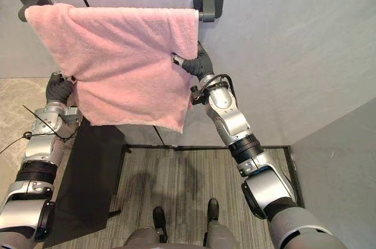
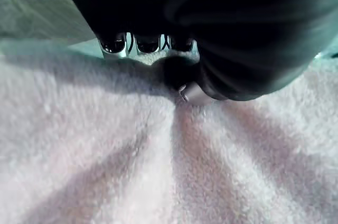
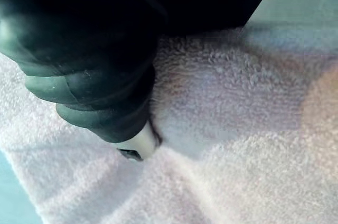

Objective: Organize washtable

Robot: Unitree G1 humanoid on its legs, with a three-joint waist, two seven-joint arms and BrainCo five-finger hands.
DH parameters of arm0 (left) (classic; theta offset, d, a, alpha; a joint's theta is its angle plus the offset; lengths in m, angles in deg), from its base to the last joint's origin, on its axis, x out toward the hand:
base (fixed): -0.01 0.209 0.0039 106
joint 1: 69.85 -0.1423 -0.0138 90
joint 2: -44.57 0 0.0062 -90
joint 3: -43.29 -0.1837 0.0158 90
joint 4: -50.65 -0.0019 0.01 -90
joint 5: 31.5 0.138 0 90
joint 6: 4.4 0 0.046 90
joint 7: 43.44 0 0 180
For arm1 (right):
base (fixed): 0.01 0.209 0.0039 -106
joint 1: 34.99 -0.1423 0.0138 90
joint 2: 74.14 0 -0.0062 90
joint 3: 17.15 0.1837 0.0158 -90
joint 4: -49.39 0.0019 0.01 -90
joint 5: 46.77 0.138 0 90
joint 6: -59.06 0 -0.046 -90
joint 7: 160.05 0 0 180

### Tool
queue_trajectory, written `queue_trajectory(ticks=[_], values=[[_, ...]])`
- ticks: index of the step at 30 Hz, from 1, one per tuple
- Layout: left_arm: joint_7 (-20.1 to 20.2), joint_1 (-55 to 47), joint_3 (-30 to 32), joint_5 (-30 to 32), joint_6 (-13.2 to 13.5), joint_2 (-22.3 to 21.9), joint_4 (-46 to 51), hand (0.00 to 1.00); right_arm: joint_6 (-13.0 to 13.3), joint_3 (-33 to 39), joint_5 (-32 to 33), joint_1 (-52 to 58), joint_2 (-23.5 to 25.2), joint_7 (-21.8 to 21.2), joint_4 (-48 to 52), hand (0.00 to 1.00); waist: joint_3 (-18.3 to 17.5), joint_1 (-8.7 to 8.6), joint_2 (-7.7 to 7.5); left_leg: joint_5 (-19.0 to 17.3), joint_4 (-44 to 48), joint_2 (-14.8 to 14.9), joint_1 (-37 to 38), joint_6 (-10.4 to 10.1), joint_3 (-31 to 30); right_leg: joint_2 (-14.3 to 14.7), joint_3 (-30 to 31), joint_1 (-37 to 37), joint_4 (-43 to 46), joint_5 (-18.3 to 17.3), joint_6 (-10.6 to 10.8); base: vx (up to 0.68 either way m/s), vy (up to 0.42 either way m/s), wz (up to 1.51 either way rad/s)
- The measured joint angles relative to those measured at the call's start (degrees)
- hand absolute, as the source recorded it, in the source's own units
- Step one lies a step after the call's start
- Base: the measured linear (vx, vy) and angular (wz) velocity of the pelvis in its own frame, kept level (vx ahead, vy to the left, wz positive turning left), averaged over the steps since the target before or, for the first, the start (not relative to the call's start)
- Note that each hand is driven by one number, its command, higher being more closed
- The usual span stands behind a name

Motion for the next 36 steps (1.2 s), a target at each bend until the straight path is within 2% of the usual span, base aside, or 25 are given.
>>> queue_trajectory(ticks=[10, 13, 16, 20, 23, 26, 29, 31, 33, 36], values=[[1.27, -0.56, 2.18, -5.03, 0.03, 0.26, -3.33, 0.00, 0.19, -1.68, 8.39, 2.95, -3.77, -3.18, 2.23, 0.00, -0.30, 0.00, -0.51, 0.00, 0.01, 0.00, 0.01, 0.00, -0.07, 0.00, -0.05, 0.06, -0.02, 0.02, 0.03, 0.00, 0.000, 0.00], [1.48, -0.51, 2.36, -6.32, 0.15, 0.88, -4.02, 0.00, 0.19, -1.68, 8.70, 3.87, -4.45, -3.40, 2.23, 0.00, -0.38, -0.08, -0.63, 0.00, 0.03, -0.01, 0.03, 0.00, -0.06, -0.01, -0.02, 0.06, -0.02, 0.03, 0.05, 0.00, 0.000, 0.00], [2.23, -0.50, 5.19, -8.51, 0.41, 1.26, -4.84, 0.00, 0.18, -0.93, 9.19, 4.74, -6.56, -4.28, 2.28, 0.00, -0.58, -0.07, -0.95, 0.00, 0.07, -0.01, 0.04, 0.00, -0.06, -0.01, -0.01, 0.07, -0.02, 0.04, 0.05, 0.00, 0.000, 0.00], [2.01, -0.45, 9.20, -9.57, 0.78, 2.15, -5.01, 0.00, 0.05, 4.29, 9.20, 8.88, -9.81, -4.22, 6.39, 0.00, -0.86, 0.07, -1.36, 0.00, 0.11, -0.06, 0.05, 0.00, -0.11, -0.06, -0.06, 0.13, -0.02, 0.05, 0.06, 0.00, 0.000, 0.00], [1.11, -0.77, 13.16, -10.03, 1.06, 3.68, -4.92, 0.00, -0.18, 11.21, 8.57, 12.92, -12.55, -3.87, 7.76, 0.00, -1.52, -0.01, -1.53, 0.00, 0.13, -0.12, 0.22, 0.01, -0.16, -0.12, -0.11, 0.33, -0.03, 0.06, 0.07, 0.00, 0.000, 0.00], [0.94, -2.44, 17.67, -10.03, 1.55, 4.28, -3.82, 0.00, -0.51, 18.69, 7.54, 17.93, -14.53, -1.82, 9.22, 0.00, -3.10, -0.16, -1.37, 0.00, 0.12, -0.11, 0.36, 0.01, -0.19, -0.12, -0.14, 0.46, -0.05, 0.05, 0.08, 0.00, 0.000, 0.00], [-0.26, -6.31, 21.31, -9.92, 1.80, 4.27, 4.26, 0.00, -0.92, 29.00, 5.68, 22.18, -14.18, 1.59, 14.51, 0.00, -3.99, -0.35, -1.05, -0.02, 0.09, -0.08, 1.03, 0.01, -0.26, -0.12, -0.21, 1.15, -0.07, 0.03, 0.10, 0.00, 0.000, 0.00], [-2.49, -9.38, 25.62, -9.92, 3.24, 2.78, 12.03, 0.00, 0.24, 35.18, 3.67, 24.43, -13.87, 5.03, 21.56, 0.00, -4.81, -1.04, -0.16, 0.07, -0.54, -0.21, 1.83, 0.10, -0.51, -0.17, -0.66, 1.82, -0.07, -0.04, 0.17, -0.02, 0.003, 0.05], [-3.15, -11.11, 27.17, -9.95, 4.58, 1.79, 16.07, 0.00, 1.65, 36.51, 3.55, 24.54, -13.88, 6.32, 23.65, 0.00, -5.72, -1.64, 0.53, 0.29, -1.28, -0.31, 2.72, 0.07, -0.58, -0.20, -0.82, 2.41, -0.07, -0.24, 0.38, -0.03, 0.008, 0.04], [-3.52, -12.67, 24.49, -10.03, 5.34, 1.23, 22.61, 0.00, 3.92, 35.70, 3.81, 25.22, -13.87, 6.93, 28.24, 0.00, -7.33, -1.84, 1.74, 0.25, -1.65, -0.44, 3.12, 0.02, -0.62, -0.37, -0.96, 2.82, -0.11, -1.16, 1.11, -0.05, 0.003, 0.03]])
